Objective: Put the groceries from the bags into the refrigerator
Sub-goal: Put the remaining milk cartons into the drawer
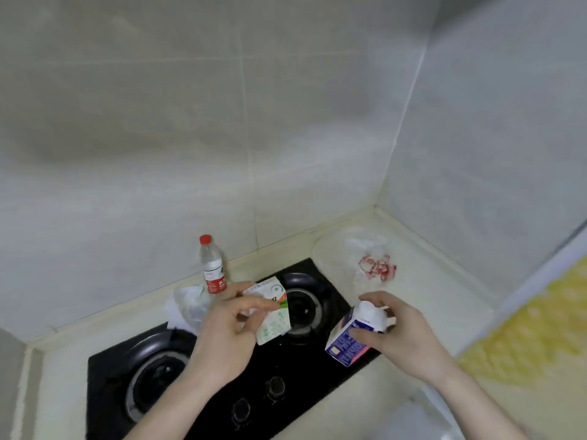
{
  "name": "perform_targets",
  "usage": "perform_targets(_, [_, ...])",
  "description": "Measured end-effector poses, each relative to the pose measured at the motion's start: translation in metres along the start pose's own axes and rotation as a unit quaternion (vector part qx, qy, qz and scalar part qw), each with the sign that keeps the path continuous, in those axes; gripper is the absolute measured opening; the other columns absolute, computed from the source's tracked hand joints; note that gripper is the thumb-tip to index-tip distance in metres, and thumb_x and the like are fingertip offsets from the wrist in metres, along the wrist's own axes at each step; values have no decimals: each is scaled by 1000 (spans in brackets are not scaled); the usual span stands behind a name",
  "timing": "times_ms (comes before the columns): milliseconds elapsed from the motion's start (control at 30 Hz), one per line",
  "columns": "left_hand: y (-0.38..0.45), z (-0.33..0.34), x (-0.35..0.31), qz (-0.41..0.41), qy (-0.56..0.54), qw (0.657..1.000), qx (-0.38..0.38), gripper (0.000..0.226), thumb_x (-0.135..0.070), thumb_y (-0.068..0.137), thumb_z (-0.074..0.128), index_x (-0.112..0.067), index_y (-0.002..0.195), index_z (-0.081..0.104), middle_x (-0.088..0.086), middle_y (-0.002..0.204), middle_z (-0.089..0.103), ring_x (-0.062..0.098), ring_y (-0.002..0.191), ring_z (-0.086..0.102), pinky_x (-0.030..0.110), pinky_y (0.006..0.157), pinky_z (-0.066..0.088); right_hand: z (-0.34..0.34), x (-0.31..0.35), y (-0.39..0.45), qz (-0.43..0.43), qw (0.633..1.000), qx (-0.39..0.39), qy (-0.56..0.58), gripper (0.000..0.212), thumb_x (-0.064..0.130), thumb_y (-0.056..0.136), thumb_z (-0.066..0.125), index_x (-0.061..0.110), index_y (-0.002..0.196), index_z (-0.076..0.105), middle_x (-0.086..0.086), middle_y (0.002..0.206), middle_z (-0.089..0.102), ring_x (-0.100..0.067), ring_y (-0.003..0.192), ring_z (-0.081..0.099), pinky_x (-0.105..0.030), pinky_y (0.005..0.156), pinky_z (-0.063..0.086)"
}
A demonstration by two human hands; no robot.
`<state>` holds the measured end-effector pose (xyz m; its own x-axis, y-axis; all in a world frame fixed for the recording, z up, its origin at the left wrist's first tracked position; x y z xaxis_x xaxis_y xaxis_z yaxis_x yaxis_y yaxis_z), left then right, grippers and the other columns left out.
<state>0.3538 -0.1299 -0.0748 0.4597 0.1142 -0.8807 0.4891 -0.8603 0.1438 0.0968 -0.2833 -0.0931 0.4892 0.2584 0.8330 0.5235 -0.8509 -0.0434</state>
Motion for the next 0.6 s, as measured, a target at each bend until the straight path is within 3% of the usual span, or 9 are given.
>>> perform_targets(100, [6,37,-24,35,-2,998,44,37,-16,93,70,-51,82,76,-33,125,50,-5,100,59,14,87,48,-36,-16,-43,33,998,-62,10,44,29,70,92,38,106,68,23,100,70,-5,87,66,-23,75,57])
perform_targets(233, [7,97,-64,82,-6,986,143,34,-18,95,68,-49,83,77,-37,121,49,7,105,63,29,84,57,-90,-40,-106,83,985,-145,31,46,31,72,91,41,110,68,17,100,71,-10,79,68,-15,68,54])
perform_targets(367, [-6,167,-114,147,-18,964,223,31,-18,93,70,-46,84,78,-26,125,55,10,109,64,28,91,55,-141,-67,-173,126,967,-219,38,50,34,72,90,48,113,66,20,108,69,-11,77,71,-19,72,56])
perform_targets(600, [-64,299,-209,239,-35,914,326,37,-11,91,71,-45,81,79,-23,120,59,5,108,61,17,86,50,-232,-123,-305,194,923,-330,43,52,32,72,90,48,115,66,21,105,71,-11,76,71,-23,74,59])
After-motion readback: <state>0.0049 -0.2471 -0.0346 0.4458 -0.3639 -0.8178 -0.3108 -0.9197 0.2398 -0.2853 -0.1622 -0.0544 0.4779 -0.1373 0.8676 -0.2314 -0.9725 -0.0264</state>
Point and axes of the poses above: each hand's wrist, its own y-axis towards the middle knuckle, its own z-axis out of the palm, x = y × z, the point moved 4 cm from there along y, towards the middle knuckle
